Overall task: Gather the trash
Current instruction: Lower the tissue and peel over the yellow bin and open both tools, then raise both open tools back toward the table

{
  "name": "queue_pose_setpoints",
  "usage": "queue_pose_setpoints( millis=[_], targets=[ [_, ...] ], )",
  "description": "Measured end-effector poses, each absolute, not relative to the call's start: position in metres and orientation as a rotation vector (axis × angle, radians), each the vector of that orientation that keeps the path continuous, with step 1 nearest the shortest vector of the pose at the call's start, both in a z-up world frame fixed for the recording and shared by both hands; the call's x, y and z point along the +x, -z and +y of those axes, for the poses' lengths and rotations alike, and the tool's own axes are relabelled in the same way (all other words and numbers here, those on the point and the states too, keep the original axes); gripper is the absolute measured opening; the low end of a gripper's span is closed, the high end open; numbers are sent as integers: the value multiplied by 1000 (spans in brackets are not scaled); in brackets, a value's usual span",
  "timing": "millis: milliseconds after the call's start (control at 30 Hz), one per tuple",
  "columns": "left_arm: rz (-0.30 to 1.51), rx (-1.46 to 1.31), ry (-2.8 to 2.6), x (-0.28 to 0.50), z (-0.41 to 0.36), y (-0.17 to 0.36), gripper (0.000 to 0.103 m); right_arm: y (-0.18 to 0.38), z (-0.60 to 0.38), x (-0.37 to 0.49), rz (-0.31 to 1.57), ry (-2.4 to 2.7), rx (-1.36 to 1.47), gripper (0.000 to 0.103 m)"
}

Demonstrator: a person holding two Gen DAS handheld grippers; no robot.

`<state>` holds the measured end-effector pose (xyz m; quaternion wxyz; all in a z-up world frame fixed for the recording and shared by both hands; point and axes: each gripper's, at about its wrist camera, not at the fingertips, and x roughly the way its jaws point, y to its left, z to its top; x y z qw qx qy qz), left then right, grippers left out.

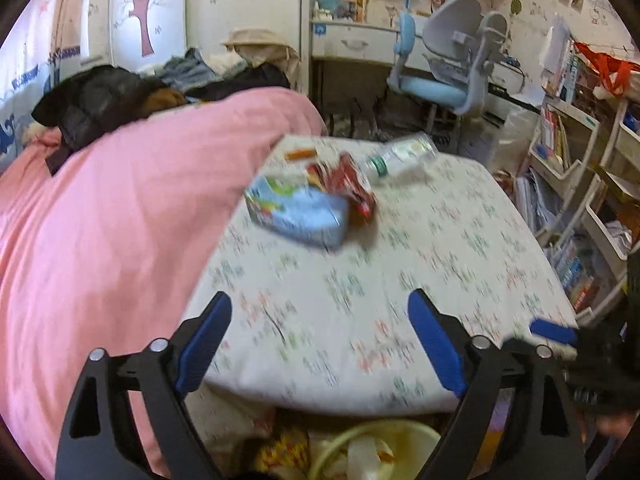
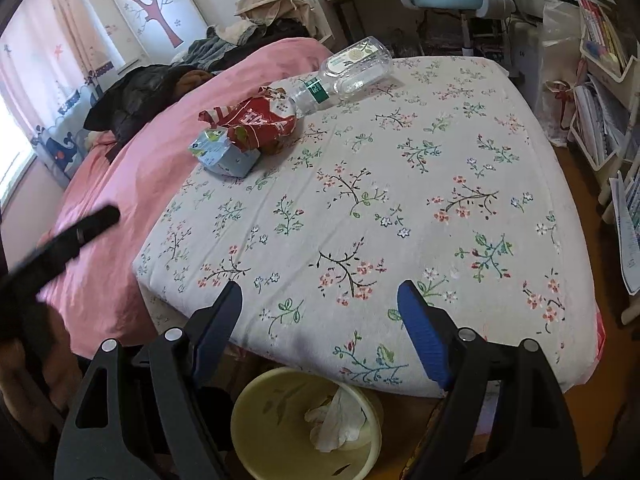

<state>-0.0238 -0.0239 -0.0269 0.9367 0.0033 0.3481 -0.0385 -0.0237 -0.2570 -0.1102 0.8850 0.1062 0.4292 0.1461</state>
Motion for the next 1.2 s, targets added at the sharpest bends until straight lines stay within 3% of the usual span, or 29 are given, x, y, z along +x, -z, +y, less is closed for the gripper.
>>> queue_pose_setpoints(
  millis=[1200],
  targets=[
    [727,-65,-9,-18,-6,37,91,112,-234,-23,849,-306,123,81]
  ],
)
